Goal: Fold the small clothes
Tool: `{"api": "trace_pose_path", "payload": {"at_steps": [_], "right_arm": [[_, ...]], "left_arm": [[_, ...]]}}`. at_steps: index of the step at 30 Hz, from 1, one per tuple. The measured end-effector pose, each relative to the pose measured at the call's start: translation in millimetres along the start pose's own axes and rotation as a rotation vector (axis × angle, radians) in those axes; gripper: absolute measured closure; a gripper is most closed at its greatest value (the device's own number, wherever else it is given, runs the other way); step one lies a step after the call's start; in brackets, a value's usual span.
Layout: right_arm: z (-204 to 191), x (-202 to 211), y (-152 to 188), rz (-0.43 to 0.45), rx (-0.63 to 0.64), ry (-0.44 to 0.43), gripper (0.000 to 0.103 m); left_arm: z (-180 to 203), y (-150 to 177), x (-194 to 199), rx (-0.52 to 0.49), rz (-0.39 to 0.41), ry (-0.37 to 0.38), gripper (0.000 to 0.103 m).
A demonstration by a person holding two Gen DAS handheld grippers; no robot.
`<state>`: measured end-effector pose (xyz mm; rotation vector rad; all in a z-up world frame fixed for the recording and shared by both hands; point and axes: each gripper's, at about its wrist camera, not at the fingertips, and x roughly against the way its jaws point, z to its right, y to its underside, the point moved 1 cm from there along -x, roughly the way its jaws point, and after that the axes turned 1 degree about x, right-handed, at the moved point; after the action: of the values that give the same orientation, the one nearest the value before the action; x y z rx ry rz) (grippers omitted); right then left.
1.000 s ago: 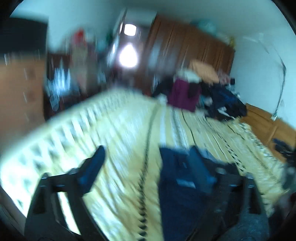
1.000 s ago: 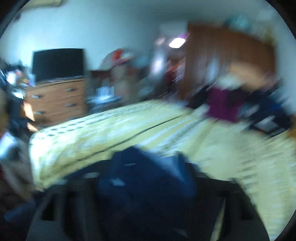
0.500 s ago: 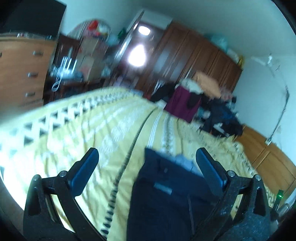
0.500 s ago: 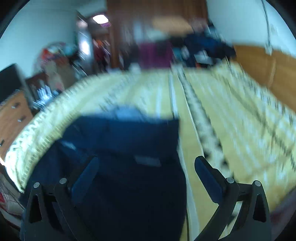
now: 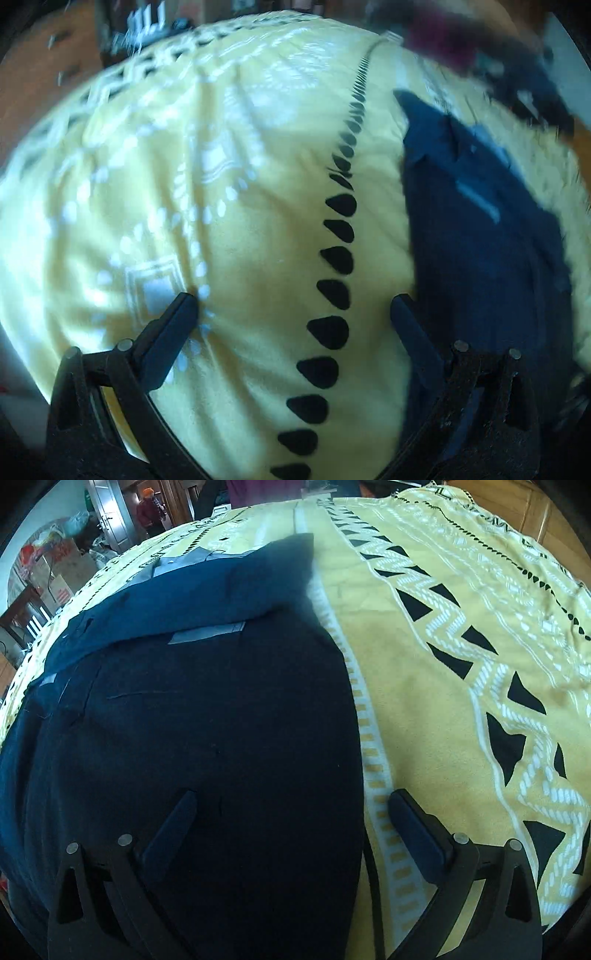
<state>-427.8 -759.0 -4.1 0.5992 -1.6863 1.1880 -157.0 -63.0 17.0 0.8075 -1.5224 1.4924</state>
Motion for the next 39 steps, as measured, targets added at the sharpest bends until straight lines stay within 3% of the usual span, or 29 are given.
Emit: {"api": "trace_pose_path", "payload": {"at_steps": [2, 5, 13, 18, 21, 24, 29, 34, 39], "right_arm": [[1, 0, 1, 0.004, -0.002, -0.003, 0.0], [3, 0, 3, 0.009, 0.003, -0.005, 0.0], [0, 9, -4, -0.007, -0.017, 0.005, 0.0], [7, 6, -9, 0.03, -0.045, -0.042, 0.0], [10, 16, -9, -0.013, -0.013, -0.102, 0.0], [20, 44, 5, -0.031, 0.014, -0.169, 0.008], [29, 82, 63, -0.165, 0.046, -0.343, 0.007], [32, 64, 93, -0.307, 0.025, -0.364, 0.007], [22, 26, 103, -0.427, 0.003, -0.41, 0.011]], "left_arm": [[10, 5, 2, -0.057, 0.009, -0.066, 0.0], [5, 7, 8, -0.017, 0.016, -0.056, 0.0], [5, 24, 13, -0.026, 0.022, -0.068, 0.0], [5, 4, 1, -0.037, -0.003, -0.036, 0.0], [-2, 1, 10, -0.043, -0.011, 0.023, 0.001], [-7, 7, 29, -0.073, -0.011, 0.08, 0.001], [-14, 42, 65, -0.161, -0.044, 0.204, 0.001], [-23, 77, 81, -0.134, -0.124, 0.355, 0.002], [-16, 104, 70, -0.163, -0.232, 0.428, 0.005]]}}
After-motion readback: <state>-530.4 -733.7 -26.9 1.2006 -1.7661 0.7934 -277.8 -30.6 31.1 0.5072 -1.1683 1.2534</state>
